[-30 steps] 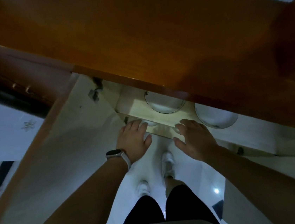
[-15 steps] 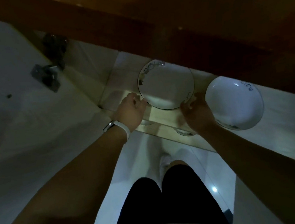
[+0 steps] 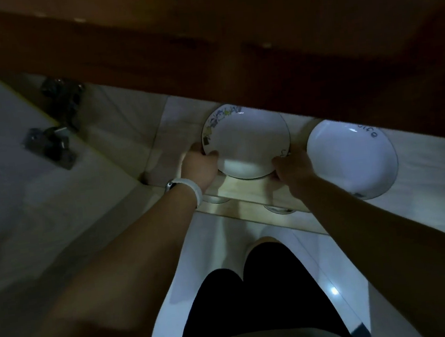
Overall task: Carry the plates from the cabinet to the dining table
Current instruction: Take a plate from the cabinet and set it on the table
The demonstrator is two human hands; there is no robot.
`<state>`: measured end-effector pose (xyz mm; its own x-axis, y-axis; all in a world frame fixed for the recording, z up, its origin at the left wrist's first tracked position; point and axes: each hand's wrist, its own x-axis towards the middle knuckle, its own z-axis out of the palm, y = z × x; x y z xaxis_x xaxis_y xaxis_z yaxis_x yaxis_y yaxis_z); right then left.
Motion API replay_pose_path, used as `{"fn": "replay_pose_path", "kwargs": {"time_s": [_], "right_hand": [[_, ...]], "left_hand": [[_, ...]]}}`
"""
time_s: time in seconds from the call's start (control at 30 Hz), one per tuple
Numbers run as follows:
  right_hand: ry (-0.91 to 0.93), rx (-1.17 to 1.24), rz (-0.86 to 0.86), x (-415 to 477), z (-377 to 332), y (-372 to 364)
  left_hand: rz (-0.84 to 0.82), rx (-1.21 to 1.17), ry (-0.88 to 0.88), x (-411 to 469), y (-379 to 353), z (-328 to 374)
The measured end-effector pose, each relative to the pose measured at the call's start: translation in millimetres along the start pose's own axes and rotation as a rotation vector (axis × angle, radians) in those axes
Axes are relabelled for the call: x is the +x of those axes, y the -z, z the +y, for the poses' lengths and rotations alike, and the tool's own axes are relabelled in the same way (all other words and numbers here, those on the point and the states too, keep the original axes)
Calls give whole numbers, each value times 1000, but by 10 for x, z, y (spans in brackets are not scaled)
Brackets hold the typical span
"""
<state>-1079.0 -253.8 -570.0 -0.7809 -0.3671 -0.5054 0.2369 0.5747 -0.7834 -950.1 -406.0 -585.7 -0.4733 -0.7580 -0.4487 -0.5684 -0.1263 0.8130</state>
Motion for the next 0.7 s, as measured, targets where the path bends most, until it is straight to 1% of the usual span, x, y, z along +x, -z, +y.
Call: {"fn": "replay_pose_path", "kwargs": {"time_s": [0.13,0.23,0.33,0.4,0.5,0.6,0.7], "right_hand": [[-36,91,-27,-221,-13,159],[-33,136,-60,-569,-113,307],[-38,103,-46,-929,-191,434],[-49,88,-60,-1169,-227,529],[-53,99,-67,-1567,-300,667],[-53,112,-73,-1964,-329,786],[-51,93,-66,-2336,-359,911]], "left_hand": [[-30,31,-6,-277,66,54],[-43,-7,46,-599,134,63],[-46,-35,97,-955,242,106],[-92,-33,125,-1197,345,154],[-148,-36,126,-1524,497,177],[-167,-95,143,-1917,662,338],[-225,-105,142,-2259,819,445]]}}
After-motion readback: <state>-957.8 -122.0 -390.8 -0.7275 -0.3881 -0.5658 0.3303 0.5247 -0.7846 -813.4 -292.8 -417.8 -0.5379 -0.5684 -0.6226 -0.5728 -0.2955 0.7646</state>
